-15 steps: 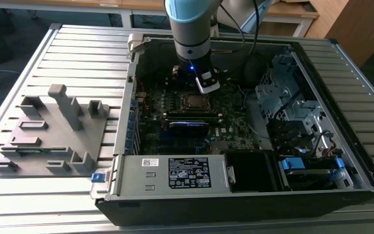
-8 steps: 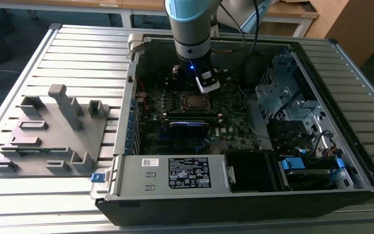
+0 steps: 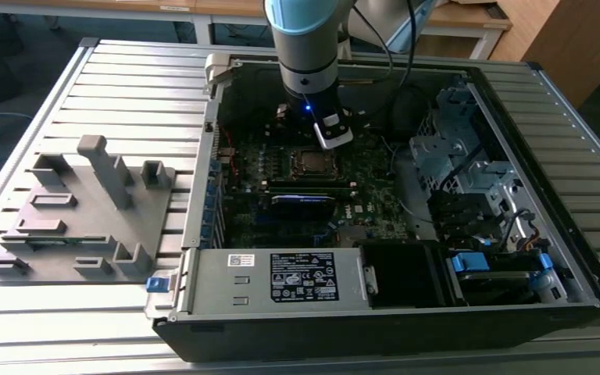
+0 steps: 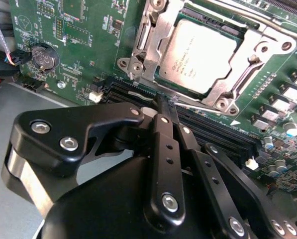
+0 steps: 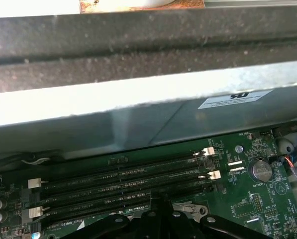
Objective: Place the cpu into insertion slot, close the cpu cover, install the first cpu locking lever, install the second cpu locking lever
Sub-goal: 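Install the first cpu locking lever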
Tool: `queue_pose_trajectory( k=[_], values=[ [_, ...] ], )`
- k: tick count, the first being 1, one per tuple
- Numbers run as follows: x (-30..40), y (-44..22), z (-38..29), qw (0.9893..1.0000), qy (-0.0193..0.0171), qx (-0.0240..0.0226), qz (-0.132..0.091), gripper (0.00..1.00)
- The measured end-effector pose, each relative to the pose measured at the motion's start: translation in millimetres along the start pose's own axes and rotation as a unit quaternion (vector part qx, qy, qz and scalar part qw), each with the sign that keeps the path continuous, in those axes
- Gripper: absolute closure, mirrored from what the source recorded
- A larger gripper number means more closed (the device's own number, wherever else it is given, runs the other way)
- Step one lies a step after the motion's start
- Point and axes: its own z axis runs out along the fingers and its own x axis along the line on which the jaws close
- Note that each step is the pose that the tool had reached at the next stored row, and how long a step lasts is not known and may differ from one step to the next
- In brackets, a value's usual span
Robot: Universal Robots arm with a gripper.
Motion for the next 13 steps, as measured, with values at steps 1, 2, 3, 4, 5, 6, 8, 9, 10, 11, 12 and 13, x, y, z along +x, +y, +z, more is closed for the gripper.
queue_pose_trajectory(
  k=[1,2,3,4,5,6,8,9,10,11,12,13],
  values=[
    [0.0,0.0,0.0,1.0,0.0,0.0,0.0,0.9],
    [0.0,0.0,0.0,1.0,0.0,0.0,0.0,0.9],
    [0.0,0.0,0.0,1.0,0.0,0.0,0.0,0.9],
    [0.1,0.0,-0.1,1.0,0.0,0.0,0.0,0.9],
    [0.3,0.0,-0.1,1.0,-0.0001,0.0002,0.0,0.9],
    [0.3,-0.1,-0.1,1.0,-0.0004,0.0004,0.002,0.9],
    [0.4,-0.1,0.1,1.0,-0.0025,0.0014,0.009,0.9],
    [0.4,-0.2,0.2,0.9999,-0.004,0.0021,0.014,0.9],
    [0.8,-0.2,0.2,0.9998,-0.0052,0.0026,0.018,0.9],
    [2.0,-0.2,0.0,0.9998,-0.0057,0.003,0.02,0.9],
    [3.4,-0.2,-0.2,0.9997,-0.0061,0.0032,0.021,0.9],
    [4.8,-0.3,-0.4,0.9997,-0.0064,0.0033,0.022,0.9]
  ],
)
